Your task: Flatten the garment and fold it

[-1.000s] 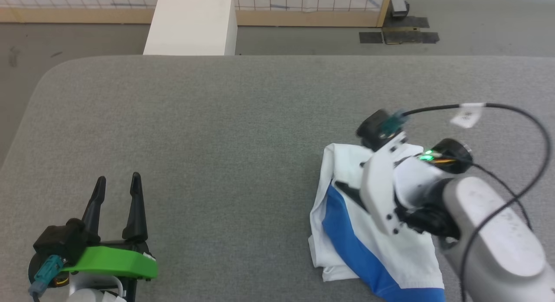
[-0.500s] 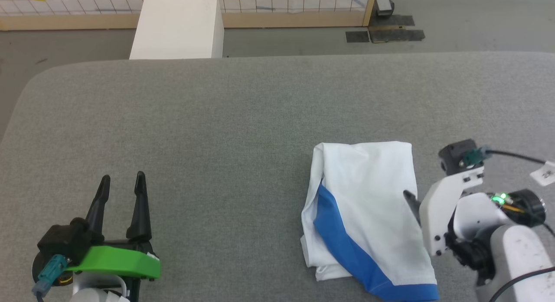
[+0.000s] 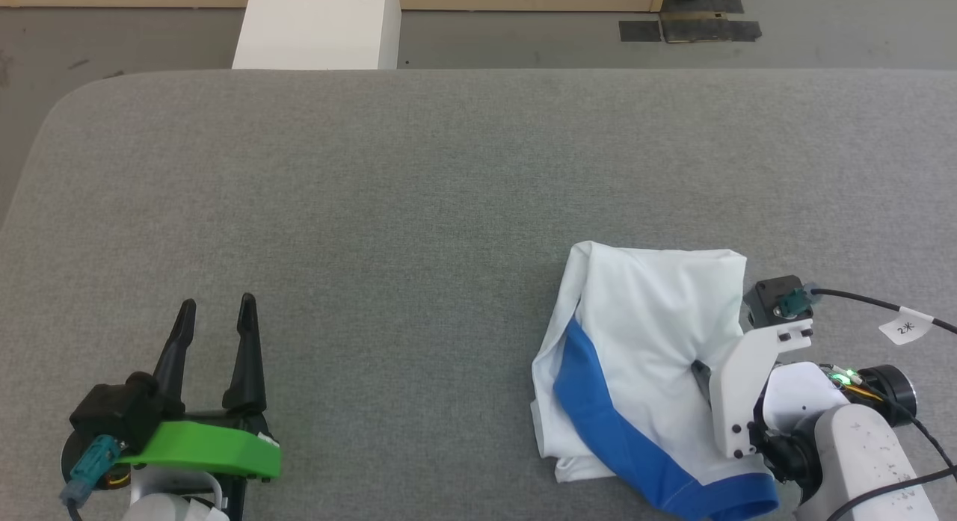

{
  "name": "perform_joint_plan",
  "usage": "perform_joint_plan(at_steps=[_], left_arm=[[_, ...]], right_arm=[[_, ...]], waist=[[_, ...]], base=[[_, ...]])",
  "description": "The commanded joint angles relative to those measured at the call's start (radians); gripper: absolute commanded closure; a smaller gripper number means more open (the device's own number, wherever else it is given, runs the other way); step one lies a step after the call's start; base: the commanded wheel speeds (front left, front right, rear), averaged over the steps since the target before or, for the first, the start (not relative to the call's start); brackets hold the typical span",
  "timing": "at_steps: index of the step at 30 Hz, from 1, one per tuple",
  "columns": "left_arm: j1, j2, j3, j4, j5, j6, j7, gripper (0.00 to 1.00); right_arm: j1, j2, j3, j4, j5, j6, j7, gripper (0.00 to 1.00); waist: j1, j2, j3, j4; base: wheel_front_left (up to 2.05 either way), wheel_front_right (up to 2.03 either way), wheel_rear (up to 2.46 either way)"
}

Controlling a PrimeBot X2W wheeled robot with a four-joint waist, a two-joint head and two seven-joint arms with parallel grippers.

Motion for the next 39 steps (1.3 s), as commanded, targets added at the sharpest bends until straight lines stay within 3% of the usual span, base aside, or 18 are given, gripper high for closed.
perform_joint_plan(at_steps=[1,4,5,6,11,16,17,24,30,39], left_arm=[[-0.02,0.001,-0.002,0.002,-0.008,0.0,-0.001,0.0],[-0.024,0.0,-0.004,0.007,-0.01,0.0,-0.002,0.0],[-0.025,0.0,-0.005,0.008,-0.01,0.0,-0.002,0.0],[-0.026,-0.001,-0.005,0.009,-0.011,0.0,-0.002,0.0],[-0.033,-0.005,-0.011,0.01,-0.01,-0.001,-0.003,0.0],[-0.039,-0.007,-0.012,-0.002,-0.009,-0.001,-0.004,0.0],[-0.047,-0.004,-0.01,-0.024,-0.007,0.0,-0.004,0.0],[-0.102,0.036,-0.016,-0.084,0.009,-0.004,0.013,0.0],[-0.158,0.079,-0.02,-0.146,0.028,-0.002,0.058,0.0],[-0.22,0.153,0.003,-0.281,0.057,0.013,0.145,0.0]], right_arm=[[0.012,0.009,0.012,0.04,0.01,-0.001,0.01,0.0],[0.008,0.01,0.016,0.076,0.03,-0.001,0.019,0.02],[0.006,0.011,0.018,0.083,0.039,-0.001,0.02,0.71],[0.002,0.011,0.022,0.089,0.049,-0.001,0.02,1.0],[-0.021,-0.018,0.056,0.091,0.091,-0.001,0.018,1.0],[-0.045,-0.097,0.134,0.04,0.132,-0.001,0.01,1.0],[-0.059,-0.172,0.186,-0.006,0.153,-0.001,0.023,1.0],[-0.13,-0.383,0.239,-0.082,0.186,-0.001,0.057,1.0],[-0.2,-0.477,0.177,-0.047,0.172,-0.001,0.038,1.0],[-0.368,-0.513,-0.009,0.115,0.09,-0.001,-0.074,1.0]], waist=[[0.0,0.0068,0.003,0.005],[0.0,0.0068,0.003,0.008],[0.0,0.0068,0.003,0.009],[0.0,0.0068,0.004,0.009],[0.0,0.0068,0.006,0.003],[0.0,0.0068,0.015,-0.036],[0.0,0.0068,0.042,-0.078],[0.0,0.0068,0.165,-0.207],[0.0,0.0068,0.283,-0.282],[0.0,0.0068,0.459,-0.295]], base=[[0.0,0.0,0.0],[0.0,0.0,0.0],[0.0,0.0,0.0],[0.0,0.0,0.0],[0.0,0.0,0.0],[0.0,0.0,0.0],[0.0,0.0,0.0],[0.0,0.0,0.0],[0.0,0.0,0.0],[0.0,0.0,0.0]])
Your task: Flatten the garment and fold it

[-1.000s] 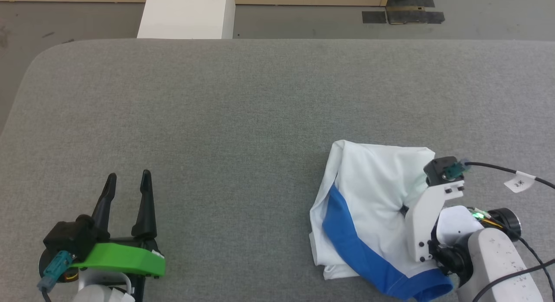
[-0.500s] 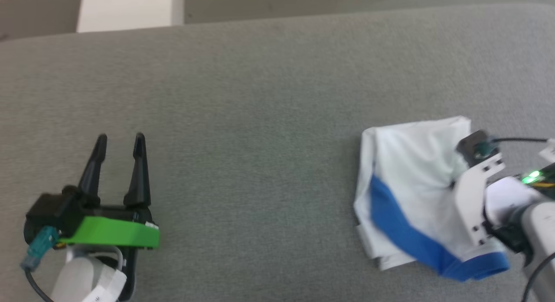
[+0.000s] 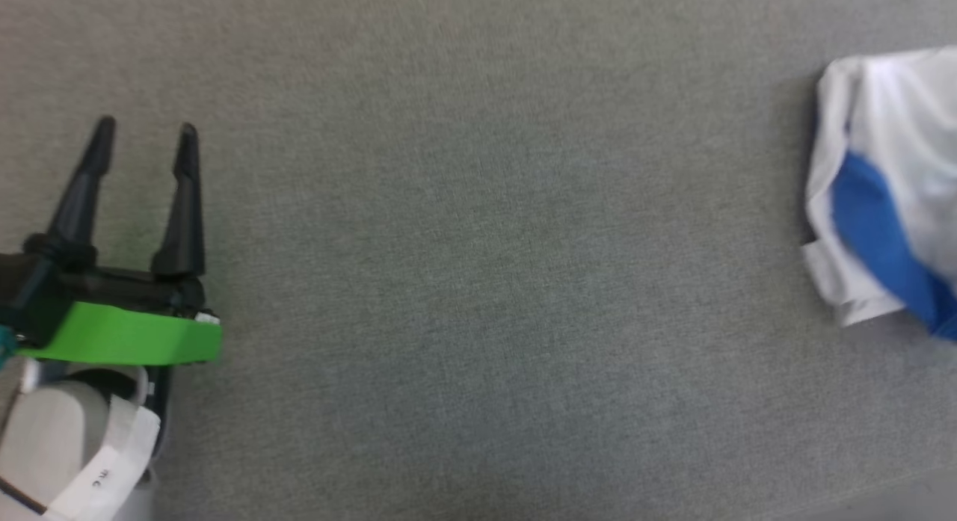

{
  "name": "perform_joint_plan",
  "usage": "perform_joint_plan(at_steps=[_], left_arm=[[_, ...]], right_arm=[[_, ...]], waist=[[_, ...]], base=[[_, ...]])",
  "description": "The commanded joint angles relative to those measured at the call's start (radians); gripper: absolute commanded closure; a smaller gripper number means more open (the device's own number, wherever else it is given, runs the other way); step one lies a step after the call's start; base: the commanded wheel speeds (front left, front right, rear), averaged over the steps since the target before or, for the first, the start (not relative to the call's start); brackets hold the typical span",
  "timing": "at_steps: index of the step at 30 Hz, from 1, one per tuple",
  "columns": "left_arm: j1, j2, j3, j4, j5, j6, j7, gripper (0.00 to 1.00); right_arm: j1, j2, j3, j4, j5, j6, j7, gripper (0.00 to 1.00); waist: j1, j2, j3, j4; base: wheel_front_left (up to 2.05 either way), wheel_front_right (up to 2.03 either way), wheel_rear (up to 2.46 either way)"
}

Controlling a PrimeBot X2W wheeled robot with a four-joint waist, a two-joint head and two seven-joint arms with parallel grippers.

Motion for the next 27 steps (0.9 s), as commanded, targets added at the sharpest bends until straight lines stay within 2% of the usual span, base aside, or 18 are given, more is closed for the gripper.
perform_joint_plan(at_steps=[1,6,12,13,14,22,27], left_arm=[[-0.018,0.017,0.011,-0.019,0.012,0.007,0.012,0.0],[-0.011,0.051,0.038,-0.082,0.015,0.019,0.054,0.0],[-0.001,0.065,0.056,-0.123,0.008,0.027,0.072,0.0],[0.001,0.066,0.057,-0.125,0.007,0.028,0.073,0.0],[0.004,0.066,0.057,-0.126,0.007,0.029,0.072,0.0],[0.017,0.052,0.05,-0.088,0.0,0.036,0.044,0.0],[0.028,0.028,0.04,-0.017,-0.009,0.038,0.0,0.0]], right_arm=[[-0.04,0.0,-0.022,0.013,-0.02,-0.002,-0.022,1.0],[-0.138,0.019,-0.123,0.075,-0.091,-0.002,-0.069,1.0],[-0.224,0.055,-0.246,0.149,-0.164,-0.002,-0.135,1.0],[-0.231,0.059,-0.26,0.156,-0.181,-0.002,-0.149,0.87],[-0.238,0.066,-0.278,0.167,-0.2,-0.002,-0.16,0.0],[-0.288,0.06,-0.364,0.226,-0.248,-0.002,-0.302,0.0],[-0.318,0.027,-0.341,0.208,-0.214,-0.002,-0.378,0.0]], waist=[[-0.0001,0.0068,0.136,-0.048],[-0.0001,0.0068,0.195,-0.038],[-0.0001,0.0068,0.228,-0.025],[-0.0001,0.0068,0.229,-0.024],[-0.0001,0.0068,0.229,-0.023],[-0.0001,0.0068,0.16,-0.021],[-0.0001,0.0068,0.057,-0.013]], base=[[0.0,0.0,0.0],[0.0,0.0,0.0],[0.0,0.0,0.0],[0.0,0.0,0.0],[0.0,0.0,0.0],[0.0,0.0,0.0],[0.0,0.0,0.0]])
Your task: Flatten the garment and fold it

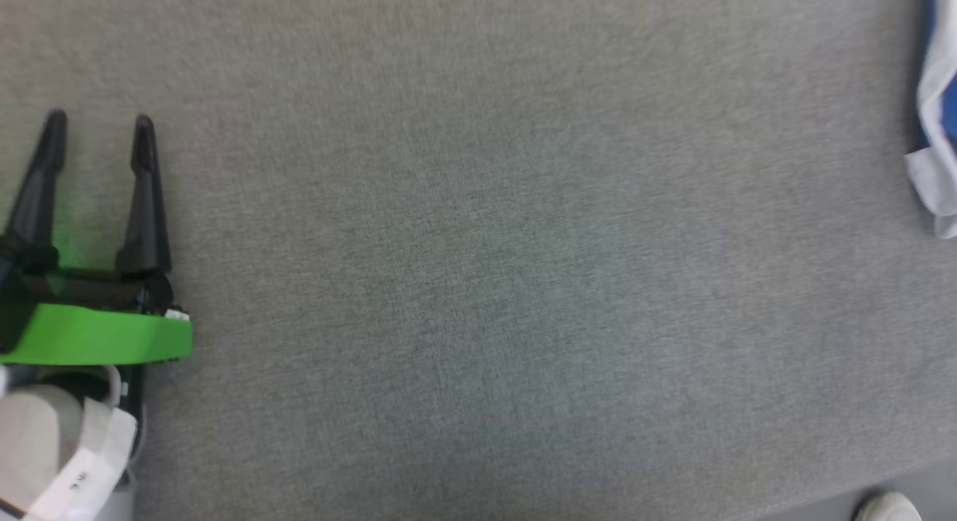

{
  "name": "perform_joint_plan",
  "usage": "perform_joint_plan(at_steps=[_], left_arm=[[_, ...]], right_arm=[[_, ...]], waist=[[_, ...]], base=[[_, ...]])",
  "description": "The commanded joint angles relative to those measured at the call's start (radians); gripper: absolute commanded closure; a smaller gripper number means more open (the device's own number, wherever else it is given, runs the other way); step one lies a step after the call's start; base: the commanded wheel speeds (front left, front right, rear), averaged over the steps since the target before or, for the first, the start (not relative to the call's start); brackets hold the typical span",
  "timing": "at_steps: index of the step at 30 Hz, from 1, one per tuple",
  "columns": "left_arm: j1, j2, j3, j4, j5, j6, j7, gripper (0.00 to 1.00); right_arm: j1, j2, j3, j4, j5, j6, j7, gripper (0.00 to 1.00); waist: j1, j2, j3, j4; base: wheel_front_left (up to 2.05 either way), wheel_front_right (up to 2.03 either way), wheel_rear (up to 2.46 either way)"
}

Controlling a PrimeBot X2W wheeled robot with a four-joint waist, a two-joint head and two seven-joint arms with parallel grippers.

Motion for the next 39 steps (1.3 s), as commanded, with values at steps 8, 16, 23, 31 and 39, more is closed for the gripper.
perform_joint_plan(at_steps=[8,16,23,31,39], left_arm=[[0.048,-0.053,0.01,0.125,-0.035,0.033,-0.078,0.0],[0.075,-0.087,0.035,0.196,-0.02,0.098,-0.109,0.0],[0.075,-0.116,0.036,0.248,-0.007,0.139,-0.124,0.0],[0.098,-0.146,-0.007,0.291,0.021,0.151,-0.136,0.0],[0.116,-0.164,-0.055,0.366,0.028,0.131,-0.14,0.0]], right_arm=[[-0.054,0.047,0.112,-0.147,0.205,-0.002,-0.138,0.0],[0.05,0.281,0.174,-0.362,0.36,-0.002,-0.28,0.0],[0.275,0.472,0.194,-0.467,0.319,-0.002,-0.429,0.0],[0.504,0.497,0.236,-0.364,0.357,-0.002,-0.53,0.0],[0.63,0.497,0.316,-0.256,0.359,-0.002,-0.561,0.0]], waist=[[0.0,0.0068,-0.273,0.03],[0.0,0.0068,-0.432,0.084],[0.0,0.0068,-0.526,0.14],[0.0,0.0068,-0.581,0.187],[0.0,0.0068,-0.618,0.215]], base=[[0.0,0.0,0.0],[0.0,0.0,0.0],[0.0,0.0,0.0],[0.0,0.0,0.0],[0.0,0.0,0.0]])
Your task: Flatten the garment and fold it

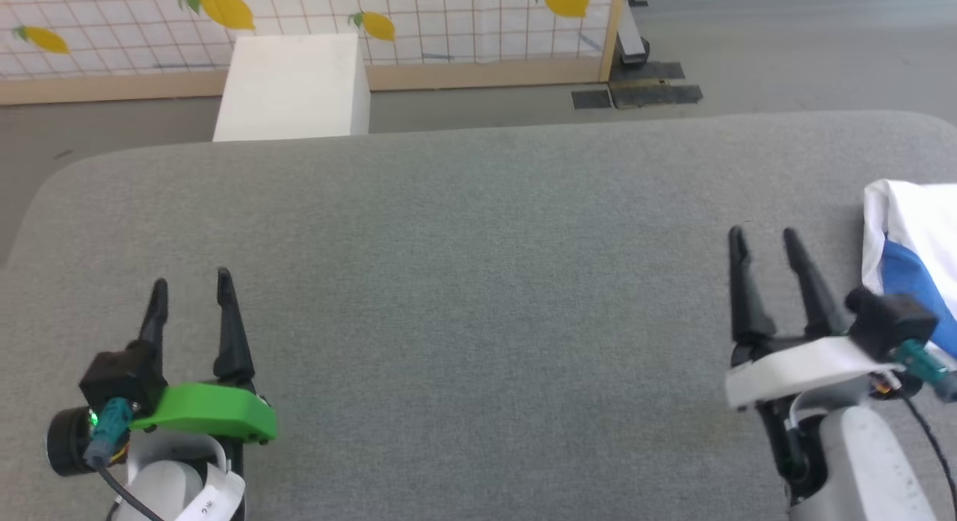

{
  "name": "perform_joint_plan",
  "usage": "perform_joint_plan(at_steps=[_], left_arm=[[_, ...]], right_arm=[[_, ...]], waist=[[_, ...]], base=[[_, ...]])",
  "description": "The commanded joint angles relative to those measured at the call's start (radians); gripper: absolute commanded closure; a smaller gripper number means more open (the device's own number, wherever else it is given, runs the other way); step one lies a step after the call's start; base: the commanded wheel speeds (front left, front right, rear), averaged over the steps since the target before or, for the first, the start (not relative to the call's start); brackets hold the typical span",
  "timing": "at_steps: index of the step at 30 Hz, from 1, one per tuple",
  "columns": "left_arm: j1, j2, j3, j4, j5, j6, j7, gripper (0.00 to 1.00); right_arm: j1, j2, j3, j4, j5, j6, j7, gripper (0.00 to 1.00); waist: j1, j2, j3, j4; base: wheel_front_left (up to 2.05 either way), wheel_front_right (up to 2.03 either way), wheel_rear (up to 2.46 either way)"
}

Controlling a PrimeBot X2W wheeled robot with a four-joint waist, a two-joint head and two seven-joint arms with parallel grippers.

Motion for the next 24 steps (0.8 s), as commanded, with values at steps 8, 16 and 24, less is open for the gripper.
perform_joint_plan(at_steps=[8,16,24], left_arm=[[0.024,-0.008,-0.039,0.065,0.006,-0.026,-0.008,0.0],[0.027,-0.016,-0.09,0.113,0.015,-0.055,-0.007,0.0],[0.024,-0.046,-0.086,0.114,-0.001,-0.052,-0.015,0.0]], right_arm=[[0.063,0.002,0.072,0.016,-0.051,-0.002,-0.017,0.0],[0.104,0.002,0.061,0.016,-0.06,-0.002,-0.019,0.0],[0.119,0.002,0.04,0.014,-0.056,-0.002,-0.016,0.0]], waist=[[0.0001,0.0068,-0.035,0.031],[0.0001,0.0068,-0.046,0.04],[0.0001,0.0068,-0.052,0.037]], base=[[0.0,0.0,0.0],[0.0,0.0,0.0],[0.0,0.0,0.0]])
